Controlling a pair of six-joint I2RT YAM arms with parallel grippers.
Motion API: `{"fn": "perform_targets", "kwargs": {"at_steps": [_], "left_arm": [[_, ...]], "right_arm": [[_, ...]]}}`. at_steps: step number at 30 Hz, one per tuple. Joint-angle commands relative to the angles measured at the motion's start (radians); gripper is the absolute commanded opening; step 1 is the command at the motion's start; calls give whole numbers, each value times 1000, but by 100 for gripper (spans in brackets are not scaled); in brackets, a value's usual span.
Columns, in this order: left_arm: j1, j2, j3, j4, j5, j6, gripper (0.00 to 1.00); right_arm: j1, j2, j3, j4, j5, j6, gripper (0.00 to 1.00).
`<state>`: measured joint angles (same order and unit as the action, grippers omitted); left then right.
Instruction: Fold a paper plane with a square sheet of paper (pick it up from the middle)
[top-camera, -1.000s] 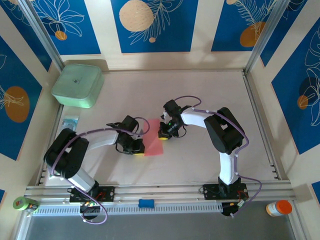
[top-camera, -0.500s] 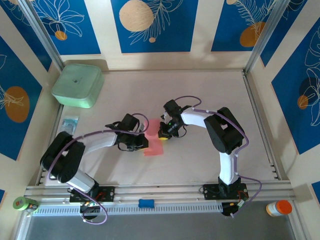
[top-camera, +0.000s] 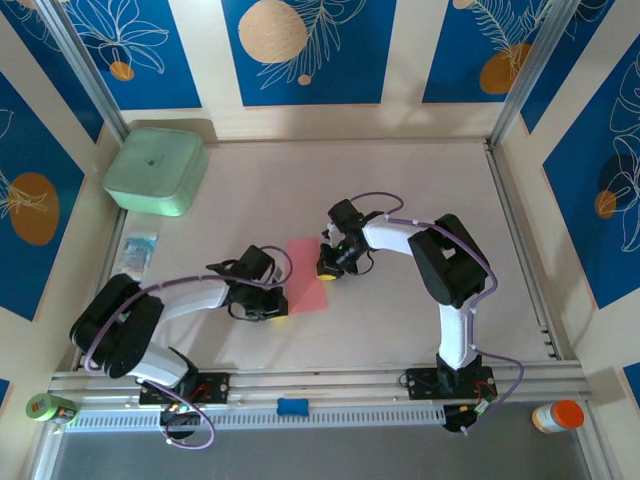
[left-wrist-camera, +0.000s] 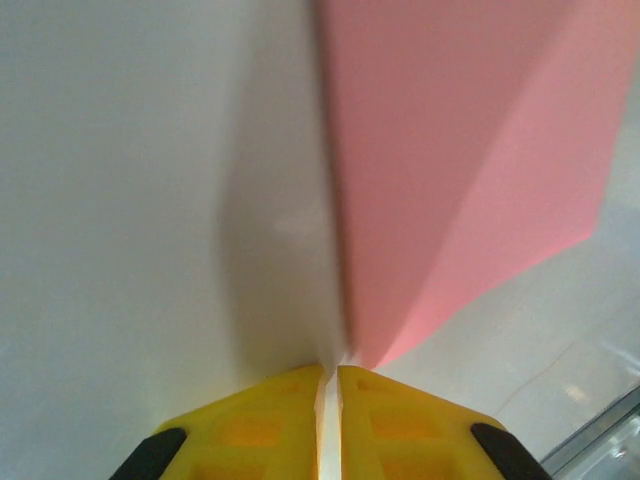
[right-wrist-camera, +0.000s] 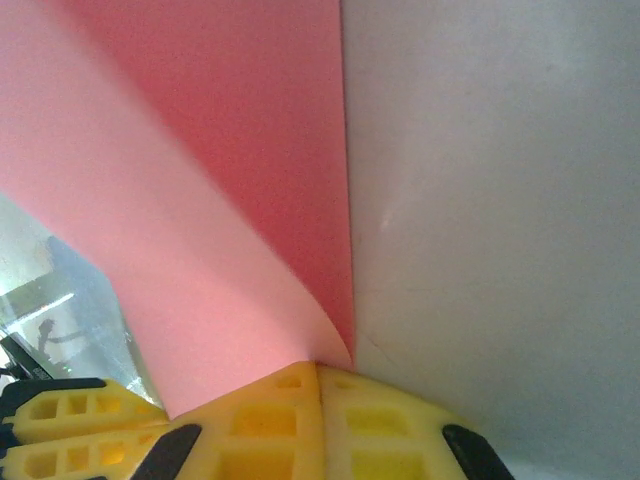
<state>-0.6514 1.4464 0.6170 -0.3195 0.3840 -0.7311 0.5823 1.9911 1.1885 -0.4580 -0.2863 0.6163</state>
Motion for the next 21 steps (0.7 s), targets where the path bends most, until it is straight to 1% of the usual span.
{"fn": "perform_targets", "kwargs": {"at_steps": [1, 3, 6, 10, 15, 18, 21], "left_arm": [[4, -65, 29, -182, -52, 60, 14], [19, -84, 77, -167, -57, 59, 14], [35, -69, 157, -85, -57, 48, 15], [46, 50, 249, 30, -51, 24, 15], [60, 228, 358, 86, -33, 20, 13], [76, 285, 372, 125, -12, 22, 13], [95, 309, 354, 158, 14, 25, 13]], "right_arm": [[-6, 150, -94, -105, 282, -13, 0], [-7, 154, -89, -107, 282, -14, 0], [-7, 164, -83, -108, 285, -15, 0], [-7, 170, -79, -108, 285, -10, 0], [-5, 172, -80, -114, 286, -13, 0], [-5, 170, -76, -122, 288, -16, 0], [-4, 167, -75, -129, 294, -19, 0]]}}
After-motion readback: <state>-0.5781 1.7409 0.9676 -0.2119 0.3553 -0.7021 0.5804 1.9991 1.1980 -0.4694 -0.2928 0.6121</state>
